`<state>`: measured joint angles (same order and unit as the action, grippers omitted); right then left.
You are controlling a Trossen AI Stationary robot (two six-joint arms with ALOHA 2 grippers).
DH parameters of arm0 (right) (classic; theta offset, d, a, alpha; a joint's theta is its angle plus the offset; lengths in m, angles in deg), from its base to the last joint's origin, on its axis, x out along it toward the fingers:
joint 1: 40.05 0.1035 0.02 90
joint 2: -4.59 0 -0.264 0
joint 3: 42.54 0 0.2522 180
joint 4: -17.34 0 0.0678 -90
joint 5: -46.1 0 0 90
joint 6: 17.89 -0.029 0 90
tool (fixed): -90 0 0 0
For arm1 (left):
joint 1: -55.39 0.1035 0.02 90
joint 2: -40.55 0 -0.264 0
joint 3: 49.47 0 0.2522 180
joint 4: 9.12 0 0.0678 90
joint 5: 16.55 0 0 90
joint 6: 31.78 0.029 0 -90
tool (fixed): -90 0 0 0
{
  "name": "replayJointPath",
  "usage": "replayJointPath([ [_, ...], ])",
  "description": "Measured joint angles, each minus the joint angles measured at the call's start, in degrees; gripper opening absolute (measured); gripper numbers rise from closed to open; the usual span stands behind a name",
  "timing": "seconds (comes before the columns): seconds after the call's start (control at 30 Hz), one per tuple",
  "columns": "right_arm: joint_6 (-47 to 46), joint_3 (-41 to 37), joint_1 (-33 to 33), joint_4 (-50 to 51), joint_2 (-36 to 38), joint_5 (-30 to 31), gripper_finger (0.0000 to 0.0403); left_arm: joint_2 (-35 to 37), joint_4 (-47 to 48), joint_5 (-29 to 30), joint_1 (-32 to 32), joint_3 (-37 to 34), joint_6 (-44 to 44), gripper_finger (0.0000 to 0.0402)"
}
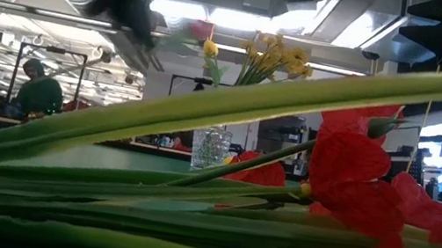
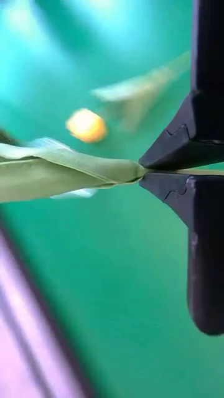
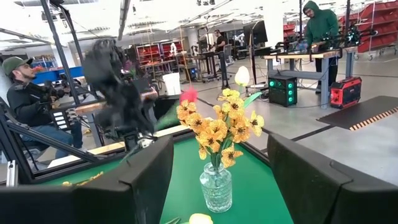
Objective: Sort flowers into vase by color
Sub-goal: Put the top red flower into the red vase
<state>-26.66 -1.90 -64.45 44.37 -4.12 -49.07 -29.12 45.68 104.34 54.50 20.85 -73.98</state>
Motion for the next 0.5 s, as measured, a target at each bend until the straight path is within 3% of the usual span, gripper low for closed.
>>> replayJointPath([
  [0.13,0.01,0.0,0.0,0.07,0.0,0.0,0.0259,0.07,-14.41,1.58,-2.52,4.99,10.86,0.0001],
  [0.27,0.01,0.0,0.0,-0.71,0.0,0.0,0.0259,0.07,-34.23,-3.29,-4.68,5.44,22.61,0.0001],
  [0.37,-0.11,0.0,0.01,-3.03,-0.04,-0.67,0.0259,-0.2,-45.05,-5.31,-5.04,5.47,27.79,0.0],
  [0.5,-1.48,0.02,0.01,-8.31,-1.8,-6.04,0.0259,-1.91,-54.07,-7.67,-3.83,5.53,30.9,0.0],
])
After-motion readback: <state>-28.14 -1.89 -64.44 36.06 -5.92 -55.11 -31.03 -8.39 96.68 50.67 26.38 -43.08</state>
